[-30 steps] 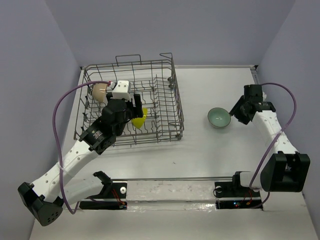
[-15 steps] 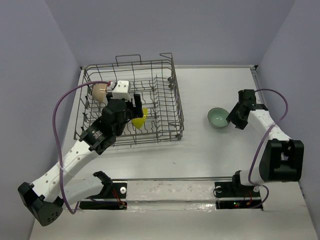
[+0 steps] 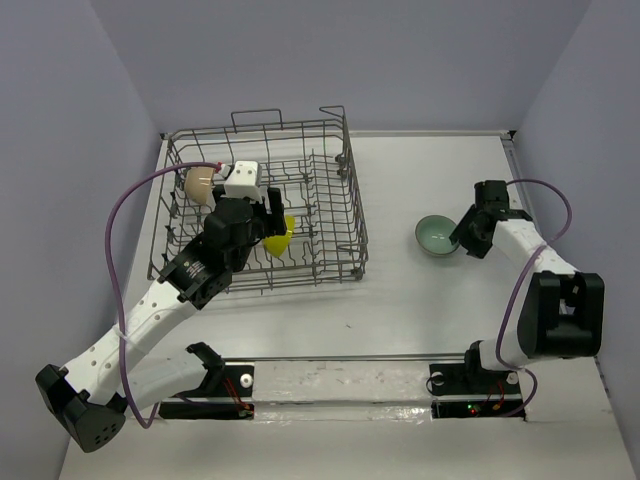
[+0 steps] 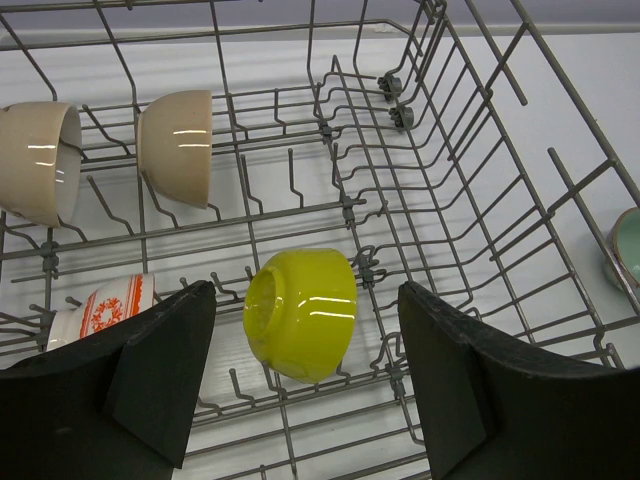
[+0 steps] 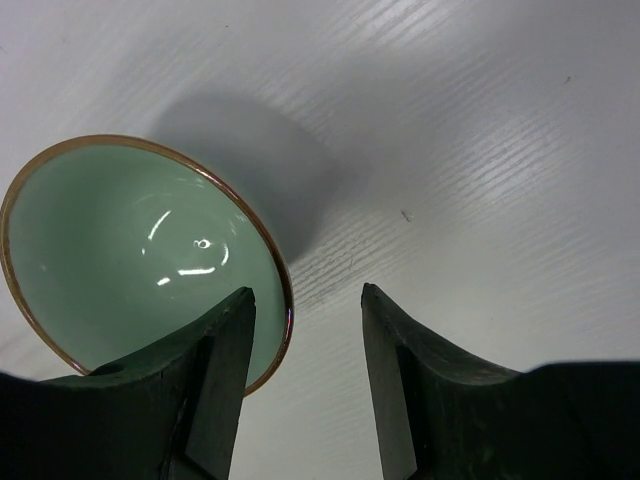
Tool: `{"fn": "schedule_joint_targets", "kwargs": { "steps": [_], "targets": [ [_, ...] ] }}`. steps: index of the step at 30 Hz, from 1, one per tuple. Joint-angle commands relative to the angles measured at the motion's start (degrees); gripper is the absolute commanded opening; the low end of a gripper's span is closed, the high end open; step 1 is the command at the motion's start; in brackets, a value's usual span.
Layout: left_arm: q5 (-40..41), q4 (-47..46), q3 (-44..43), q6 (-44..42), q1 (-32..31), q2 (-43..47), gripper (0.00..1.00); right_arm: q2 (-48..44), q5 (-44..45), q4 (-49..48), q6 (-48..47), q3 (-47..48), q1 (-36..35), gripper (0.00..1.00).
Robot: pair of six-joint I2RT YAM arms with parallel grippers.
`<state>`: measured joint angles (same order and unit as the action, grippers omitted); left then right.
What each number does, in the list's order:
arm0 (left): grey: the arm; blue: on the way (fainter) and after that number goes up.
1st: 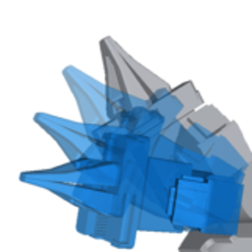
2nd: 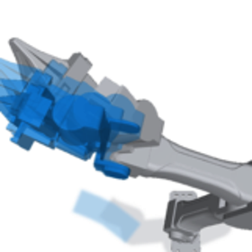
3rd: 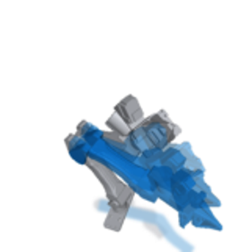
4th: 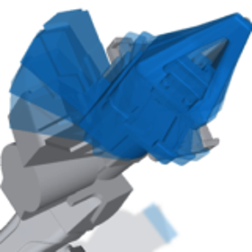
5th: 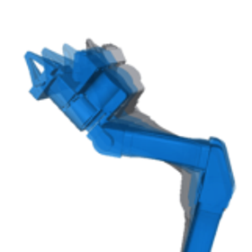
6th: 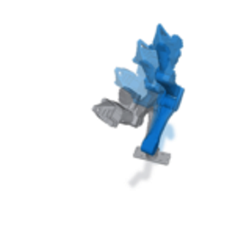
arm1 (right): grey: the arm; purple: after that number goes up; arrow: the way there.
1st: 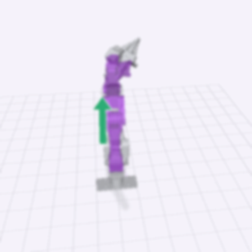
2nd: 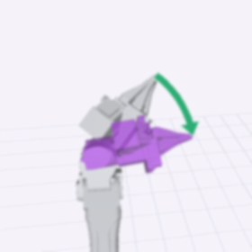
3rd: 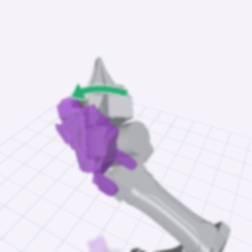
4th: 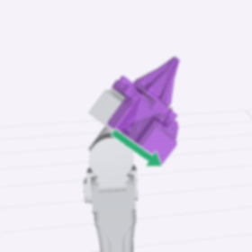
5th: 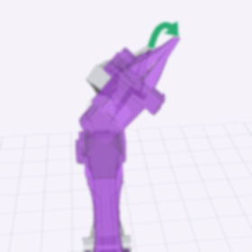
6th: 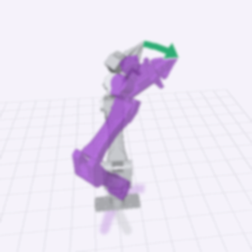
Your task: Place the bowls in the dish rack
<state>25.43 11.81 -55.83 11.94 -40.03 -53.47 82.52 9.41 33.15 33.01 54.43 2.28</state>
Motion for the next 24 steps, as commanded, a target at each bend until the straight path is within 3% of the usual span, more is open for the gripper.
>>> {"fn": "schedule_joint_targets", "kwargs": {
  "steps": [1, 14, 24],
  "targets": [
    [0.32, -2.59, 0.64, 0.45, 0.22, 0.74, 0.82, 0.62, -0.53, -3.17, 0.47, -0.56, 0.09, 0.53],
    [0.41, -2.67, 0.81, 0.54, 0.22, 0.47, 0.82, 2.47, -2.11, -5.63, 1.26, -0.73, 0.09, 0.52],
    [0.67, -2.67, 0.9, 0.45, 0.22, 0.3, 0.82, 4.49, -2.73, -7.48, 1.53, -0.91, 0.09, 0.45]
  ]
}}
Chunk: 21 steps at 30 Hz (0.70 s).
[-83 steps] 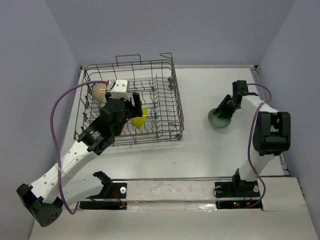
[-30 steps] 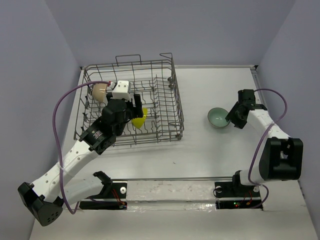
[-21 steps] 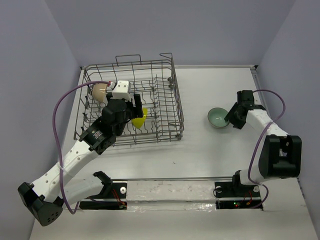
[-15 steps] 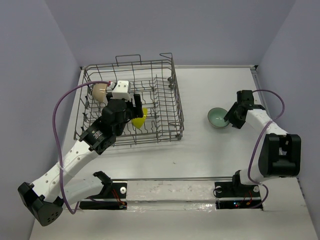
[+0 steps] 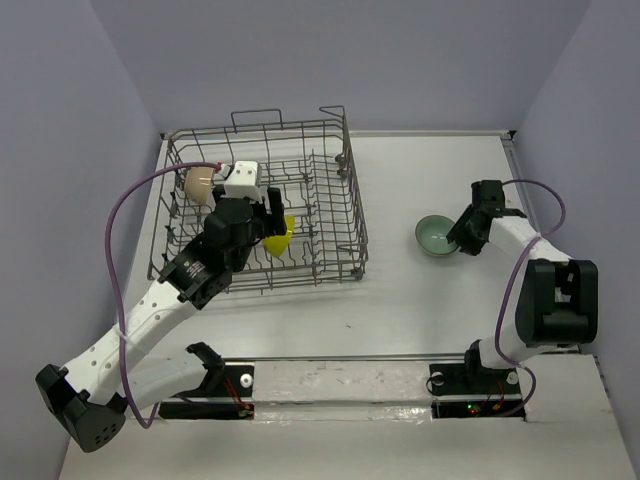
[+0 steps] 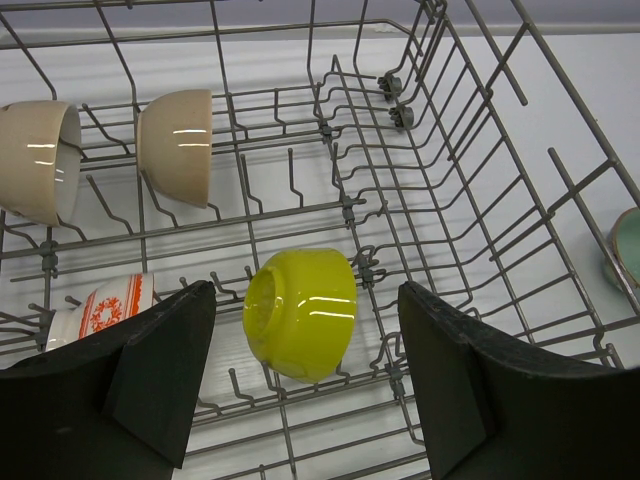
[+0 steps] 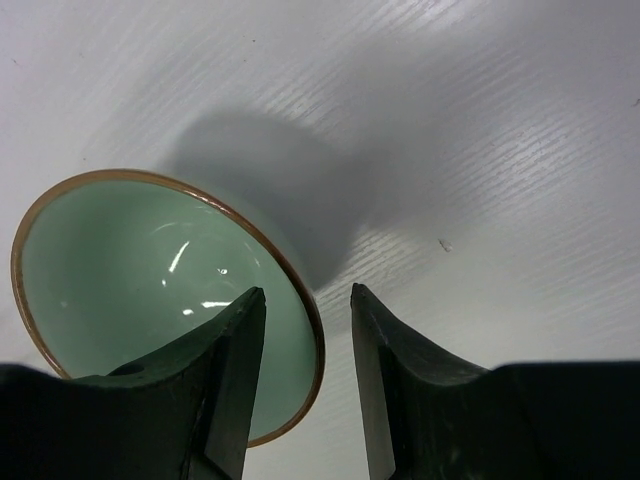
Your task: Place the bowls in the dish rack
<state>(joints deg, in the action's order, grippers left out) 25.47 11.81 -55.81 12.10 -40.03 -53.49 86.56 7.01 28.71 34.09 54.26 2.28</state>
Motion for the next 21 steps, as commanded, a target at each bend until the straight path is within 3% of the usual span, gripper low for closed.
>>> {"fn": "schedule_joint_targets", "kwargs": {
  "steps": [1, 21],
  "targets": [
    [0.63, -2.67, 0.97, 0.21, 0.13, 0.32, 0.82, 0.53, -0.33, -3.22, 0.46, -0.82, 0.09, 0.45],
    [1.07, -2.67, 1.14, 0.21, 0.22, -0.29, 0.83, 3.08, 2.57, -3.84, -0.51, 3.13, 0.09, 0.42]
  ]
}}
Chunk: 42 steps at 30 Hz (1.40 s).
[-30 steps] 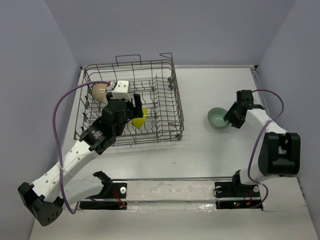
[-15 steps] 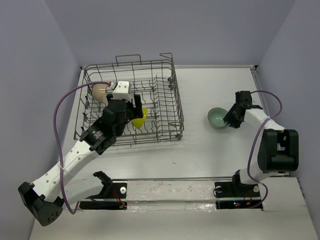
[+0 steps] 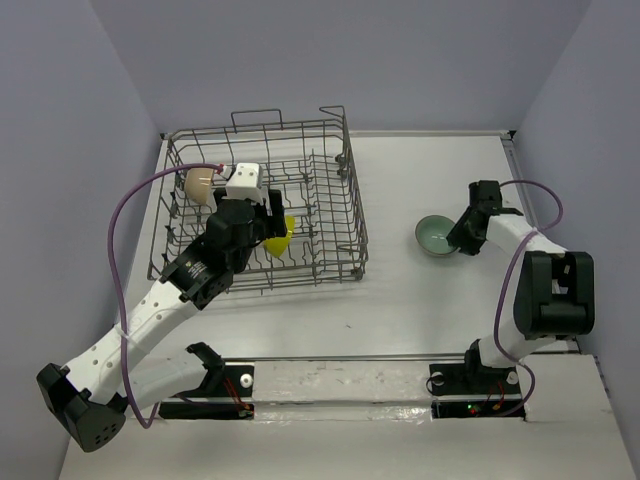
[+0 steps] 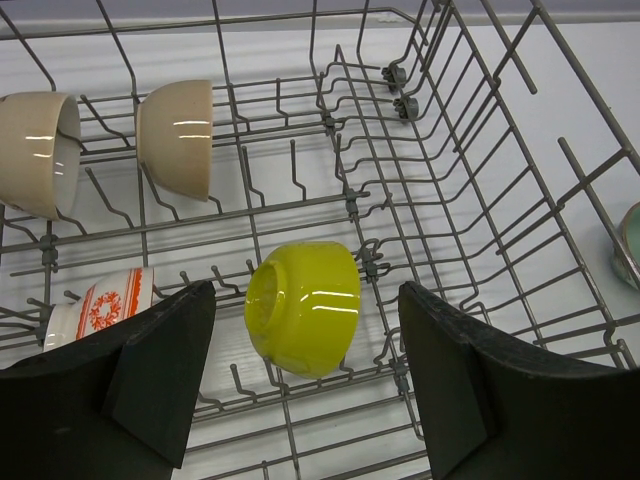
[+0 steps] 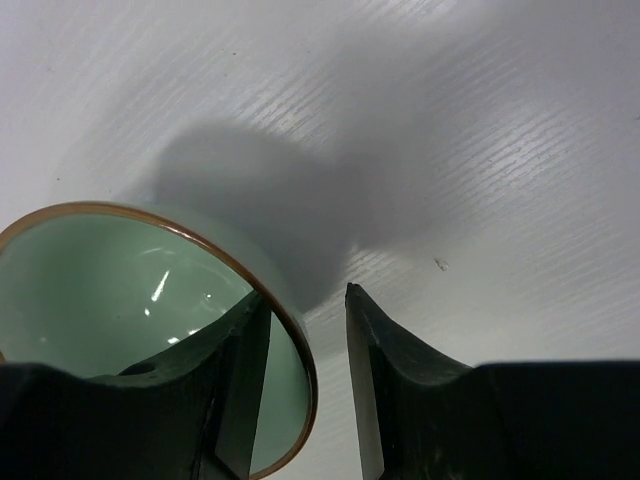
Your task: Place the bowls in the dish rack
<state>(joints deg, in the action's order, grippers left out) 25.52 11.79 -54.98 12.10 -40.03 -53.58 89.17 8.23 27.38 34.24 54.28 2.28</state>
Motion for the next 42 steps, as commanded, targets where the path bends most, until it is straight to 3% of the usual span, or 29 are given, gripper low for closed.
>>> {"fn": "schedule_joint_targets", "kwargs": {
  "steps": [1, 9, 19, 20, 23, 24, 25, 33, 42],
  "targets": [
    [1.02, -2.65, 0.31, 0.21, 0.13, -0.21, 0.83, 0.57, 1.44, -2.59, -0.75, 3.28, 0.09, 0.42],
    [0.68, -2.65, 0.31, 0.21, 0.22, -0.38, 0.83, 1.45, 2.58, -2.59, -1.19, 5.22, 0.09, 0.41],
    [-0.73, -3.18, 0.14, 0.21, 0.13, -0.47, 0.83, 3.03, 0.91, -3.2, -2.07, 5.75, 0.09, 0.33],
    [-0.73, -3.18, 0.05, 0.21, 0.22, -0.47, 0.83, 3.12, 0.82, -3.21, -2.07, 5.75, 0.09, 0.31],
    [-1.08, -3.09, -0.13, -0.14, 0.13, -0.38, 0.83, 3.03, 0.91, -3.12, -2.25, 5.57, 0.09, 0.14],
    [-1.61, -2.92, -0.39, -0.41, 0.13, -0.3, 0.83, 2.34, 1.0, -3.12, -2.16, 5.14, 0.09, 0.04],
    [-2.05, -2.91, -0.65, -0.84, 0.13, -0.21, 0.83, 1.81, 0.91, -3.12, -2.16, 4.87, 0.09, 0.01],
    [-7.41, -1.95, -6.7, -4.71, -0.05, 2.17, 0.82, -8.21, -3.13, 2.57, -2.86, 6.97, 0.09, 0.01],
    [-13.82, 0.51, -16.98, -7.7, -2.59, 1.11, 0.82, -14.46, -6.47, 18.39, -4.71, 26.54, -1.4, 0.01]
  ]
}}
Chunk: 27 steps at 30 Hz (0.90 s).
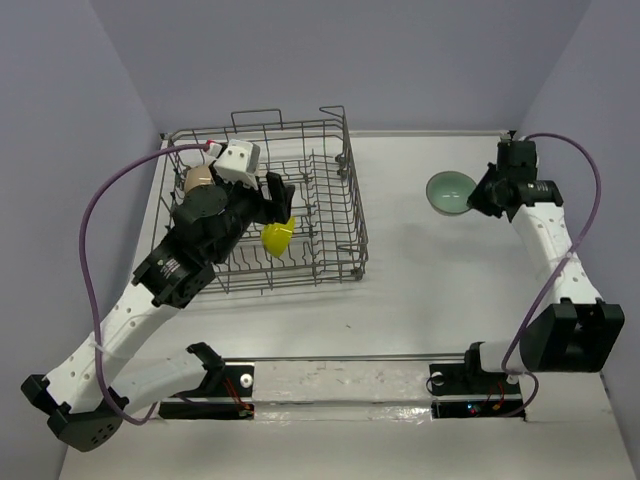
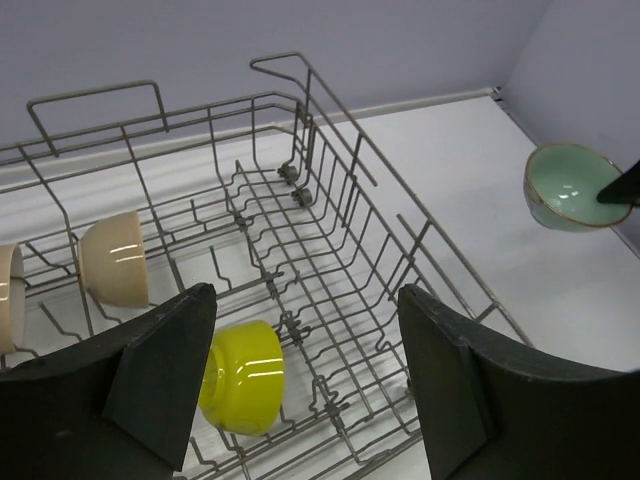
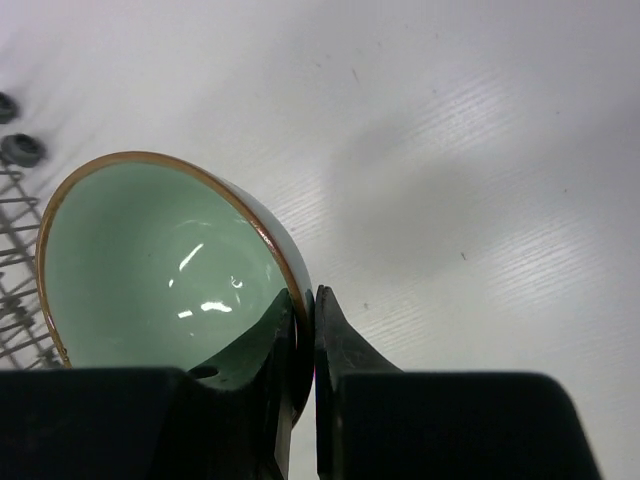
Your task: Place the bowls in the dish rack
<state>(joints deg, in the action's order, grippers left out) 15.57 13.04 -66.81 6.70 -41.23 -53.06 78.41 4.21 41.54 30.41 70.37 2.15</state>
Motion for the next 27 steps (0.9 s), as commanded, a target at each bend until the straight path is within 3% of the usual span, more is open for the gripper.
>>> {"fn": "schedule_joint_targets", "kwargs": {
  "steps": [1, 5, 7, 16, 23, 27],
  "targets": [
    [-4.14, 0.22, -6.22, -2.39, -1.83, -0.37, 0.82, -3.53, -2.45, 5.56, -1.06, 12.58, -3.19, 0.01],
    [-3.02, 4.62, -12.63, -3.18, -6.04, -3.62, 0.81, -0.81, 2.98, 13.62, -1.06, 23.82, -12.85, 0.01],
    [0.67, 8.39, -17.11, -4.06, -11.39, -5.12, 0.79, 2.44, 5.54, 16.89, -1.23, 31.56, -16.64, 0.01],
    [29.14, 21.84, -30.47, -8.63, -33.01, -16.62, 0.79, 14.55, 15.64, 32.7, -0.88, 58.88, -31.49, 0.01],
    [44.88, 23.36, -32.07, -14.86, -39.18, -22.43, 0.79, 19.5, 18.03, 38.09, -1.85, 66.48, -35.64, 0.01],
    [48.85, 14.58, -28.04, -22.06, -41.47, -21.74, 0.8, 18.88, 18.03, 38.09, -2.2, 64.37, -36.86, 0.01]
  ]
}}
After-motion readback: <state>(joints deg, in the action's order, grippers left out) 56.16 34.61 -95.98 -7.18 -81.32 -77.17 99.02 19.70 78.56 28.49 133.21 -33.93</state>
